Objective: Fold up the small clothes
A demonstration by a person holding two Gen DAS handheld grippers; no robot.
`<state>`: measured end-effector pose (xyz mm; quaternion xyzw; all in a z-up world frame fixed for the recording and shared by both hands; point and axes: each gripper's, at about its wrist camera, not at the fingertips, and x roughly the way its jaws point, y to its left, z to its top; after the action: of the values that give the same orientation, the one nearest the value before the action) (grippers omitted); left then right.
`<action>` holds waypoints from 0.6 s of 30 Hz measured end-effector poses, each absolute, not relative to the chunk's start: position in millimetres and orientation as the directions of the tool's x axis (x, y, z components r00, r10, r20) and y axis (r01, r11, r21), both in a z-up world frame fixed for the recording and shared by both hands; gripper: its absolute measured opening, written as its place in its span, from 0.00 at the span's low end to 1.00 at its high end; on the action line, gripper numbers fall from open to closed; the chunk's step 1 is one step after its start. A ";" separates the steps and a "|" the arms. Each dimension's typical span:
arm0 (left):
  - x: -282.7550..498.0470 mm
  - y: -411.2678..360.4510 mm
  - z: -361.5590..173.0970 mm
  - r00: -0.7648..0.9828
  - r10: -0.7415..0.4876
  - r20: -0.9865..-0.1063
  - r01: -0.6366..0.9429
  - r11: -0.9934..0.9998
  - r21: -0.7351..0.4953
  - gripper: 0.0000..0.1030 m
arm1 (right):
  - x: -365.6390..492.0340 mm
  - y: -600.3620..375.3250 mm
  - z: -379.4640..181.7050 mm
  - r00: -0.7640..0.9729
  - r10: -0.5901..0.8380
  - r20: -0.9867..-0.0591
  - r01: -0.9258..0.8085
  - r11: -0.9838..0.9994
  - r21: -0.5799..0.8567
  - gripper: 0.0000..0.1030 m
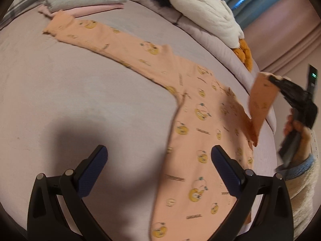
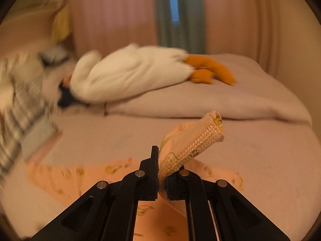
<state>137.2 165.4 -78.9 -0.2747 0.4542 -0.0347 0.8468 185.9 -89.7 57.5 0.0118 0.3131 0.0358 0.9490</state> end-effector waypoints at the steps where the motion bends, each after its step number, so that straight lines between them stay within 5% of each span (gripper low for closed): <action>1: 137.5 169.9 -80.6 0.583 -0.301 -0.754 -0.202 0.846 -0.494 1.00 | 183.8 -71.5 47.3 0.798 0.062 -0.599 -0.075 0.997 0.003 0.07; 5: 135.2 183.6 -83.6 0.587 -0.291 -0.756 -0.228 0.836 -0.499 1.00 | 196.3 12.9 -17.4 0.754 -0.070 -0.653 -0.148 0.951 -0.273 0.07; 10: 135.3 194.2 -87.7 0.589 -0.286 -0.755 -0.262 0.817 -0.514 1.00 | 185.2 66.0 -69.3 0.659 -0.047 -0.751 -0.337 0.874 -0.350 0.21; 14: 139.3 203.0 -86.9 0.612 -0.310 -0.727 -0.261 0.789 -0.556 1.00 | 170.6 56.0 -50.0 0.593 0.199 -0.780 -0.453 0.884 -0.119 0.43; 18: 145.8 221.5 -83.8 0.669 -0.344 -0.659 -0.261 0.721 -0.642 1.00 | 167.5 -8.0 -16.8 0.544 0.461 -0.701 -0.448 0.866 0.222 0.43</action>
<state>145.8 221.5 -83.8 -0.3728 0.4061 -0.0249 0.8340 167.5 -8.0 -16.8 0.0084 0.4017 0.2586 0.8785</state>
